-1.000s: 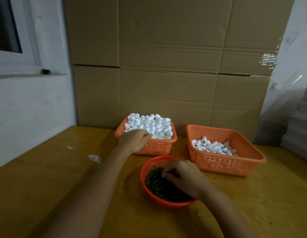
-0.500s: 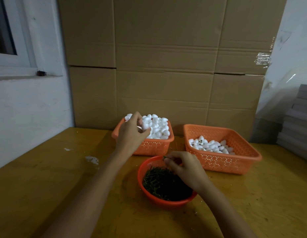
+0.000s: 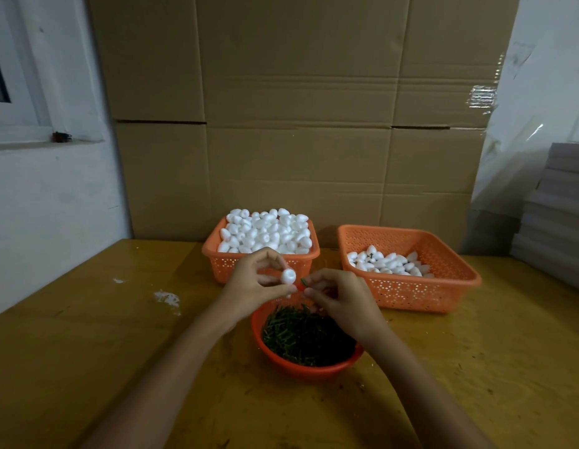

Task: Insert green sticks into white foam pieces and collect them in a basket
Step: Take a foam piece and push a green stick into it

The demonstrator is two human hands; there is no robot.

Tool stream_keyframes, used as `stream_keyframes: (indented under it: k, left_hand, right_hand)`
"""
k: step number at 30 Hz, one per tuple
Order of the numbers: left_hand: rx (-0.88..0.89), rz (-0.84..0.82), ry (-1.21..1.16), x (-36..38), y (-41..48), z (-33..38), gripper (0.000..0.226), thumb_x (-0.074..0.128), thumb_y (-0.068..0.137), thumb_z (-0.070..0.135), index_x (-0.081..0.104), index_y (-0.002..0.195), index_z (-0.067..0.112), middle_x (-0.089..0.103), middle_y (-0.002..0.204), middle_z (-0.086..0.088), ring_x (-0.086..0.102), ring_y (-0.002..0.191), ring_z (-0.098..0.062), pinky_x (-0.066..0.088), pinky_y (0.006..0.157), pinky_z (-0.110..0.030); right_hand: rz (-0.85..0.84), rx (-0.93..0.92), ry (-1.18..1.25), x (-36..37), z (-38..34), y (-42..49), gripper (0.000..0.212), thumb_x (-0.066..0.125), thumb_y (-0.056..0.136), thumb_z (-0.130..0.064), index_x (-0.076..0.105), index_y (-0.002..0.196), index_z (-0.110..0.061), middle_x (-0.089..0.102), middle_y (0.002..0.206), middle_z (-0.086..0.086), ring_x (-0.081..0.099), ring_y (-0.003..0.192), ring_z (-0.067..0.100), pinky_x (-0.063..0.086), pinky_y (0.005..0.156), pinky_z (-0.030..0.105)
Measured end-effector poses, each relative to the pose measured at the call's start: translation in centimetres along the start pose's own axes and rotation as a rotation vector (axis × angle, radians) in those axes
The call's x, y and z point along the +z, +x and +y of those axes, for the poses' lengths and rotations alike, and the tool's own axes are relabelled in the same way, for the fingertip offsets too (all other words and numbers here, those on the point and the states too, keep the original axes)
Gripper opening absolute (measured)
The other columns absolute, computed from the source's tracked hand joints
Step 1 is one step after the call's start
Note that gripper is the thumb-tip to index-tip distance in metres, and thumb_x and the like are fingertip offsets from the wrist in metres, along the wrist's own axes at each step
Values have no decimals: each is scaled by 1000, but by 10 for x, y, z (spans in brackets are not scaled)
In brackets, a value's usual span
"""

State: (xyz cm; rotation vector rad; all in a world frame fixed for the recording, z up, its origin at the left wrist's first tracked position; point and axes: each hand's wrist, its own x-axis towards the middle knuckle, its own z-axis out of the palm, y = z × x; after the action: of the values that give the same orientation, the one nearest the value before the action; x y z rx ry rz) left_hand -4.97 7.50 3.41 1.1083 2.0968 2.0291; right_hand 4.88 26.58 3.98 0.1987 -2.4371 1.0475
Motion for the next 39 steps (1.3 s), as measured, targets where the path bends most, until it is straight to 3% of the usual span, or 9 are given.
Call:
stream_keyframes:
  k: [12, 17, 20, 24, 27, 30, 35, 39]
  left_hand:
    - [-42, -55, -50, -1, -8, 0, 33, 87, 83, 6, 78, 111, 21, 78, 114, -6, 78, 103, -29, 65, 84, -37]
    - [-43, -66, -73, 0, -10, 1, 37, 89, 77, 23, 78, 112, 25, 78, 114, -5, 78, 101, -29, 64, 81, -34]
    - [-55, -47, -105, 0, -9, -1, 36, 88, 81, 15, 74, 112, 26, 77, 114, -6, 79, 98, -31, 64, 79, -33]
    - [-42, -52, -107, 0, -9, -2, 25, 85, 87, 14, 75, 109, 21, 78, 112, -10, 79, 96, -33, 64, 77, -32]
    - [-56, -28, -173, 0, -8, 0, 29, 82, 90, 21, 73, 118, 18, 78, 109, -15, 78, 93, -38, 65, 78, -37]
    - [-52, -23, -181, 0, -7, -1, 26, 72, 97, 11, 71, 124, 13, 78, 108, -17, 78, 92, -38, 65, 78, -36]
    - [-72, -16, -188, 1, -7, -2, 17, 67, 99, 6, 67, 116, 5, 79, 106, -19, 78, 94, -38, 65, 76, -34]
    - [-77, 3, -207, 1, -8, -3, 15, 73, 95, 7, 59, 98, 3, 79, 104, -20, 78, 94, -38, 65, 76, -33]
  right_hand:
    - [5, 37, 66, 0, -4, -5, 10, 66, 102, -9, 68, 111, -11, 78, 99, -2, 76, 72, 17, 63, 62, 45]
    - [-5, 49, 100, 2, -3, -6, 8, 64, 103, -9, 59, 108, -10, 78, 99, 0, 76, 74, 17, 63, 61, 42]
    - [-2, 43, 110, 2, -2, -6, 8, 64, 104, -11, 57, 108, -9, 78, 98, -1, 76, 74, 16, 63, 59, 38]
    - [3, 19, 71, 2, -1, -5, 9, 66, 102, -12, 59, 106, -10, 74, 99, -2, 75, 75, 16, 63, 62, 44]
    - [32, 7, 28, 4, -1, -5, 10, 70, 100, -14, 61, 101, -11, 69, 95, -3, 73, 68, 20, 61, 61, 47]
    - [38, 14, 30, 4, 2, -4, 10, 72, 99, -15, 62, 100, -13, 69, 92, -3, 72, 64, 22, 61, 59, 46]
    - [17, 9, 53, 5, 7, -4, 11, 73, 97, -12, 63, 101, -16, 73, 87, -3, 73, 65, 16, 61, 55, 34]
    - [18, 9, 57, 6, 9, -3, 14, 75, 95, -13, 63, 98, -19, 73, 85, -3, 73, 66, 14, 58, 54, 26]
